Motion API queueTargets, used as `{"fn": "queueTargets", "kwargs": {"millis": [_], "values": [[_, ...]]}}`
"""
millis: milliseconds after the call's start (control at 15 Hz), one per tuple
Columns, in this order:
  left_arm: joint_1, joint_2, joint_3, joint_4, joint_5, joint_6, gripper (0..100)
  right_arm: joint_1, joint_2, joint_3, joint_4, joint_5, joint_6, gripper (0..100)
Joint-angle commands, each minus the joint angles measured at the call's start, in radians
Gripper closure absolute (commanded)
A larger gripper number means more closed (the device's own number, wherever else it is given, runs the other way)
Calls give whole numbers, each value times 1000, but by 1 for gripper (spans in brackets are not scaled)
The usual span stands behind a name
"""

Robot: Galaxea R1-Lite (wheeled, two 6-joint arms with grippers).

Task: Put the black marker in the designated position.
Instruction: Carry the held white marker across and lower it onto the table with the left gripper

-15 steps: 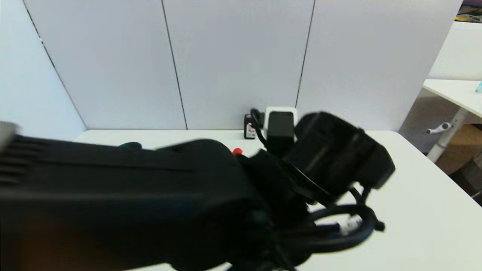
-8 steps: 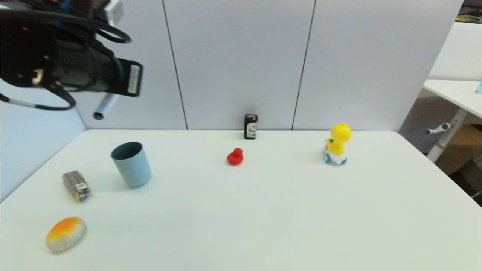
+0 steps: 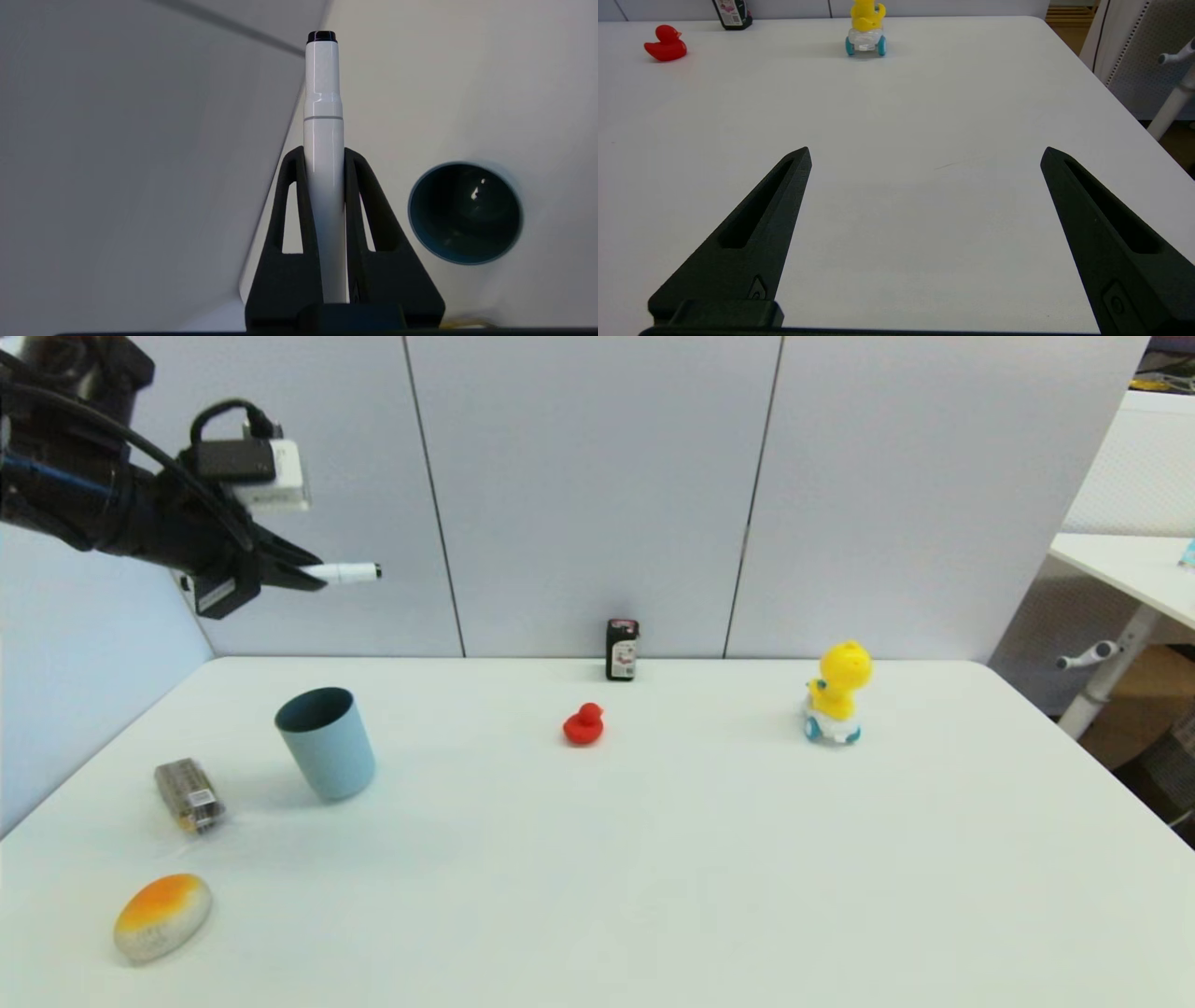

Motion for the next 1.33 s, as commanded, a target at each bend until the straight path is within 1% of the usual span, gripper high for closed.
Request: {"fn": "queueTargets", "kwargs": {"millis": [67, 267, 867, 1000, 1133, 1200, 1333], "values": [[36, 161, -7, -27, -150, 374, 100, 0, 2, 0, -1, 0, 0, 0], [36, 193, -7, -138, -153, 369, 100, 0, 0, -1, -1, 0, 0, 0], [36, 274, 11, -161, -146, 363, 100, 0, 2, -1, -1, 0, 0, 0], [36, 289, 11, -210, -143, 361, 100, 0, 2, 0, -1, 0, 0, 0], [36, 305, 3, -248, -112, 343, 100, 0, 0, 0, -1, 0, 0, 0], [35, 316, -4, -267, -91, 329, 100, 0, 0, 0, -1, 0, 0, 0], [36, 337, -12, -317, -83, 280, 100, 0, 2, 0, -1, 0, 0, 0]]}}
